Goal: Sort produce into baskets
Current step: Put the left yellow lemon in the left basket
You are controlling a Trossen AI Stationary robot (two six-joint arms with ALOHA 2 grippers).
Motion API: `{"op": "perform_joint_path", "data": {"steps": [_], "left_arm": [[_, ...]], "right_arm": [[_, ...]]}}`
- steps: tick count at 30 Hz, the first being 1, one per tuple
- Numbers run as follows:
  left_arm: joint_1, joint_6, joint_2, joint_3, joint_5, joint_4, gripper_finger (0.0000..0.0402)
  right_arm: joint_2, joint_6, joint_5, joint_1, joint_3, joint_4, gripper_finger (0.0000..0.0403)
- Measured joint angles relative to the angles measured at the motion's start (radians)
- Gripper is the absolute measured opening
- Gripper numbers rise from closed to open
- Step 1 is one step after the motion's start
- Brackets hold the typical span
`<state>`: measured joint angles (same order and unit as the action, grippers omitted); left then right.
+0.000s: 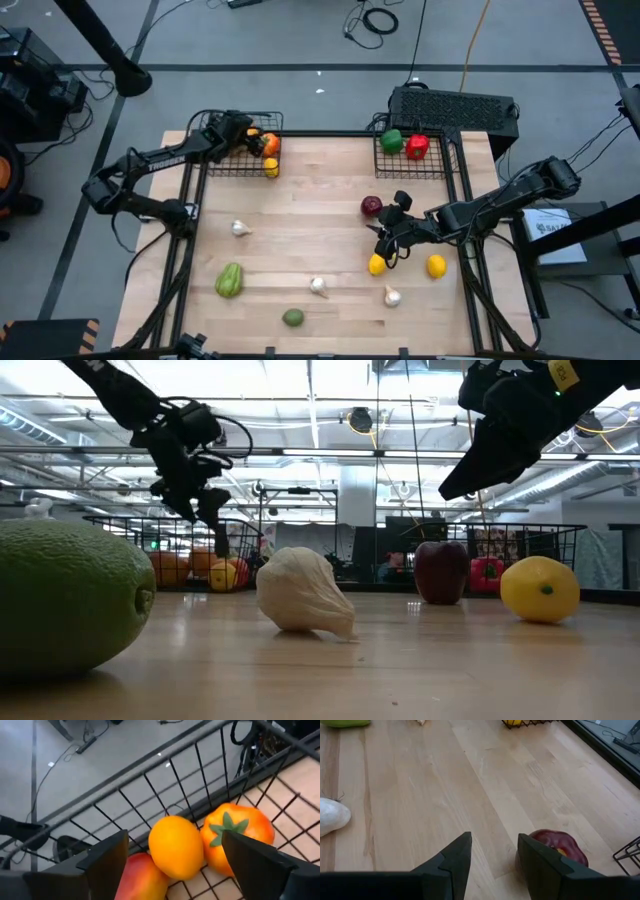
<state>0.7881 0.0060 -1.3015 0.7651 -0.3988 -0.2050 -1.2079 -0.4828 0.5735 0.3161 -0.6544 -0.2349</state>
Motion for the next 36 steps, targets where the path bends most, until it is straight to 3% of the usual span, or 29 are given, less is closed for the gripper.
{"op": "perform_joint_path", "data": {"steps": [6,11,14,25,36], "left_arm": [[-0.068,-0.021,0.088,0.047,0.038,-0.056,0.0327],[-0.193,-0.081,0.191,0.049,0.154,-0.026,0.0327],[-0.284,-0.097,0.219,0.049,0.163,-0.024,0.0327],[-0.555,-0.116,0.201,0.001,0.150,0.013,0.0327],[-0.680,-0.154,0.182,-0.003,0.137,0.103,0.0327]], "right_arm": [[0.000,-0.003,0.000,0.000,0.000,0.000,0.0153],[0.000,0.001,0.000,0.000,0.000,-0.001,0.0153],[0.000,0.004,0.000,0.000,0.000,-0.001,0.0153],[0.000,0.004,-0.001,0.000,0.000,0.018,0.0153],[0.000,0.005,-0.007,0.001,-0.050,-0.016,0.0153]]}}
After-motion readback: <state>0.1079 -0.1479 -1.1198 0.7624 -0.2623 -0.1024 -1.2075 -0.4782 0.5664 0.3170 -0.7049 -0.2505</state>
